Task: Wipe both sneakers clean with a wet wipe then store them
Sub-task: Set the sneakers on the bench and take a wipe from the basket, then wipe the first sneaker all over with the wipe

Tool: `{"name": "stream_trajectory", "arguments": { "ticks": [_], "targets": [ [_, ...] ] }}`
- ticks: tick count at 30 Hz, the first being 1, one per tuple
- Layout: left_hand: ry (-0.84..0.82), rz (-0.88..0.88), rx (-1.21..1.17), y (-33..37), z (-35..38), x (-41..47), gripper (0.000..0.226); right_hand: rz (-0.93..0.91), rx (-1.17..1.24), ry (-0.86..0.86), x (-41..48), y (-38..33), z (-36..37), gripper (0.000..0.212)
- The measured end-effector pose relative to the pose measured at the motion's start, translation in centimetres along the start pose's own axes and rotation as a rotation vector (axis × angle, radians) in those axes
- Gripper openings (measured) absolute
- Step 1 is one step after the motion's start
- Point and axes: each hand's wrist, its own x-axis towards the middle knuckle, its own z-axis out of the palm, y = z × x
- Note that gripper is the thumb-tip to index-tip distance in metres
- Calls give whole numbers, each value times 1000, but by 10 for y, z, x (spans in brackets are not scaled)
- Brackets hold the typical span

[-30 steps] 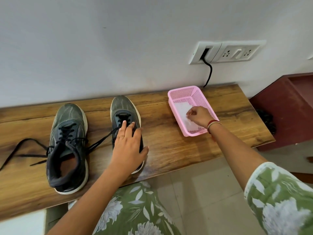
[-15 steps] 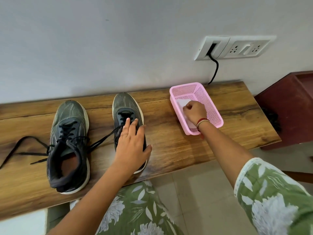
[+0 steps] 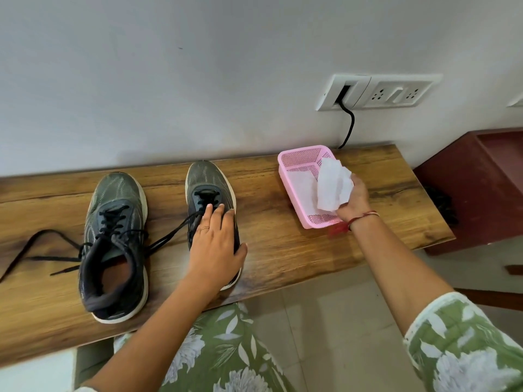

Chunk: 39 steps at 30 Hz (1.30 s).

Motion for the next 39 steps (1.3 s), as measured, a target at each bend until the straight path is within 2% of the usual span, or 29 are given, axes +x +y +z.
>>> {"name": "stream_trajectory", "arguments": {
  "ticks": [3, 7, 10, 12, 16, 19, 20, 21, 23, 24, 26, 28, 29, 30, 33, 36, 39],
  "targets": [
    [11, -25, 5, -2, -1, -1, 71, 11, 30, -151, -17, -4, 7, 49],
    [-6, -53, 29, -7, -2, -7, 71, -26, 1, -271, -48, -4, 24, 34],
    [-24, -60, 3, -16, -7, -15, 67, 68, 7, -340, -82, 16, 39, 31],
    [-9, -50, -96, -21, -14, -22, 62, 141, 45, -385, -104, 36, 46, 32],
    [164, -59, -295, -29, -33, -45, 50, 303, 67, -438, -137, 75, 55, 36],
    [266, -115, -349, -43, -40, -65, 42, 376, 156, -421, -149, 95, 59, 30],
    [274, -146, -365, -47, -42, -71, 39, 391, 205, -414, -152, 100, 61, 32],
    [274, -173, -378, -51, -43, -76, 36, 408, 265, -415, -153, 105, 61, 45],
    [262, -201, -390, -57, -41, -86, 31, 462, 376, -453, -153, 114, 58, 86],
    [249, -210, -391, -58, -40, -91, 30, 483, 384, -482, -154, 116, 56, 92],
    [214, -227, -386, -56, -38, -97, 30, 470, 304, -505, -159, 118, 57, 77],
    [182, -247, -374, -50, -37, -100, 29, 376, 118, -424, -169, 118, 62, 42],
    [172, -253, -369, -46, -37, -100, 28, 292, -2, -335, -174, 118, 64, 18],
    [166, -251, -367, -42, -37, -100, 26, 198, -123, -260, -178, 119, 66, 5],
    [148, -230, -350, -30, -39, -98, 21, -205, -508, -130, -188, 121, 64, 13],
    [133, -220, -352, -22, -41, -97, 19, -638, -980, -112, -196, 116, 56, 23],
    [145, -212, -345, -18, -42, -99, 18, -892, -1219, -99, -203, 113, 50, 30]
  ]
}}
